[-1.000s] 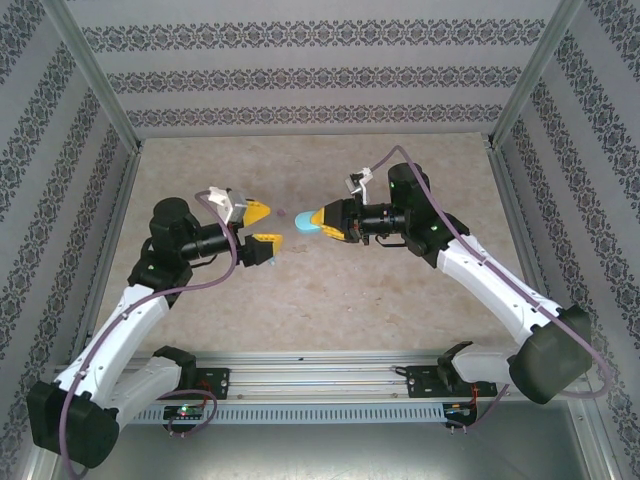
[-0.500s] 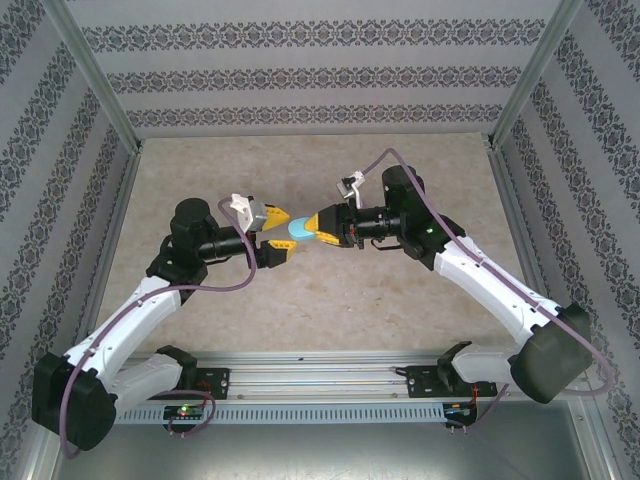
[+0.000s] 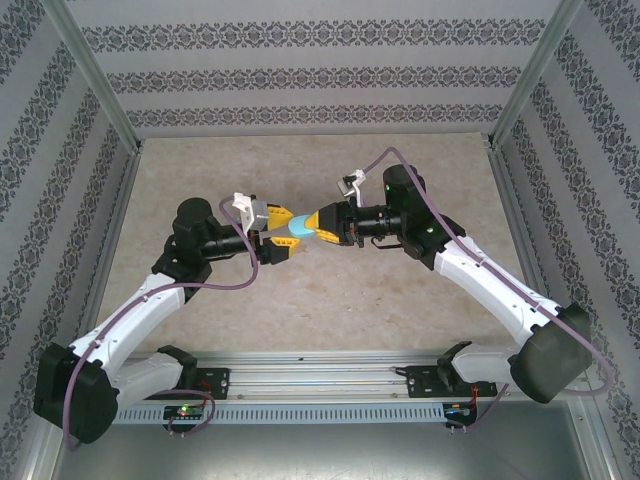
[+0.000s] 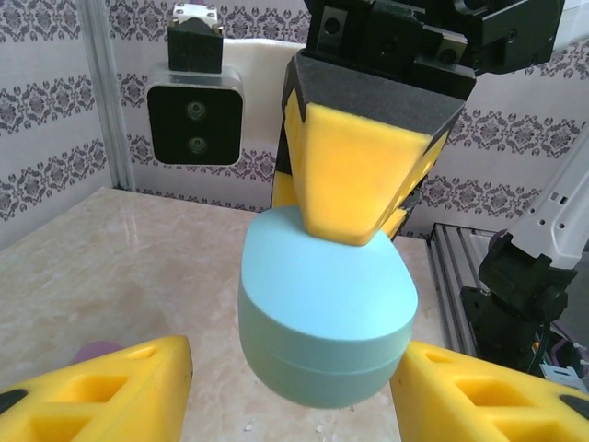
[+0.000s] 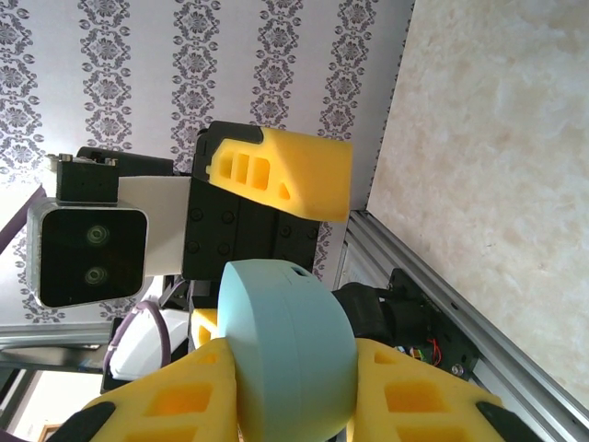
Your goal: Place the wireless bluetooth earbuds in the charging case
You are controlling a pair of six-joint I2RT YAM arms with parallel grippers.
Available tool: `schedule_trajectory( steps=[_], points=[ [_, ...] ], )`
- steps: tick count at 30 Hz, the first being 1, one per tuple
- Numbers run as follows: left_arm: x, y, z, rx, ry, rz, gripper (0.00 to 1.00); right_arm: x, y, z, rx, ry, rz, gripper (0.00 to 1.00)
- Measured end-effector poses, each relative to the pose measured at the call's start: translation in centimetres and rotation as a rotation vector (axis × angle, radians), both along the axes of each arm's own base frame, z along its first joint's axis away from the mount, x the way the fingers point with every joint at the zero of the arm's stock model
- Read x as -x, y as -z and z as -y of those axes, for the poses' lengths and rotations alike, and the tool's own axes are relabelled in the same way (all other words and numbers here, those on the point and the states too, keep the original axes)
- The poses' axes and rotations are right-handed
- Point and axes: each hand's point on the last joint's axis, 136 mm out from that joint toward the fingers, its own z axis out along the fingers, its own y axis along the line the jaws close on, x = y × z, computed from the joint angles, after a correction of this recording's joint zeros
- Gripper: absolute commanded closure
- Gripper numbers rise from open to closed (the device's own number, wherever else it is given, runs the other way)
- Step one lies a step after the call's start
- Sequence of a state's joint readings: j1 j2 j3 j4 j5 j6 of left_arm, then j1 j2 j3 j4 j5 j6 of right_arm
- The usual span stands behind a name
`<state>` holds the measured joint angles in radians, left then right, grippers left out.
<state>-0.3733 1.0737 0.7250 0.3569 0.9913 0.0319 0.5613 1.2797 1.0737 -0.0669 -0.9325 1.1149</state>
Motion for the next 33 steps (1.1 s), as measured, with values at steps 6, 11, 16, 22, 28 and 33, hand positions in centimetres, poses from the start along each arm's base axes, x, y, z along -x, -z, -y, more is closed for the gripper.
schedule_trajectory(
  steps=[6, 11, 16, 22, 28, 33],
  points=[
    [-0.05, -0.3, 0.11, 0.015, 0.008, 0.005, 0.44, 0.11, -0.07, -0.12, -0.002, -0.003, -0.001, 0.81],
    [0.04, -0.45, 0.2, 0.022, 0.016, 0.003, 0.49, 0.06, -0.18, -0.14, -0.006, -0.002, 0.002, 0.81],
    [0.19, -0.6, 0.42, 0.03, 0.029, 0.001, 0.53, 0.03, -0.23, -0.15, -0.008, 0.0, 0.002, 0.81],
    [0.12, -0.66, 0.52, 0.043, 0.036, -0.003, 0.59, -0.1, -0.27, -0.15, -0.009, 0.006, 0.005, 0.8],
    [0.15, -0.67, 0.53, 0.047, 0.038, -0.007, 0.7, -0.28, -0.34, -0.15, -0.01, 0.015, 0.01, 0.74],
    [0.15, -0.65, 0.53, 0.048, 0.038, -0.009, 0.79, -0.3, -0.35, -0.16, -0.01, 0.015, 0.013, 0.55]
  ],
)
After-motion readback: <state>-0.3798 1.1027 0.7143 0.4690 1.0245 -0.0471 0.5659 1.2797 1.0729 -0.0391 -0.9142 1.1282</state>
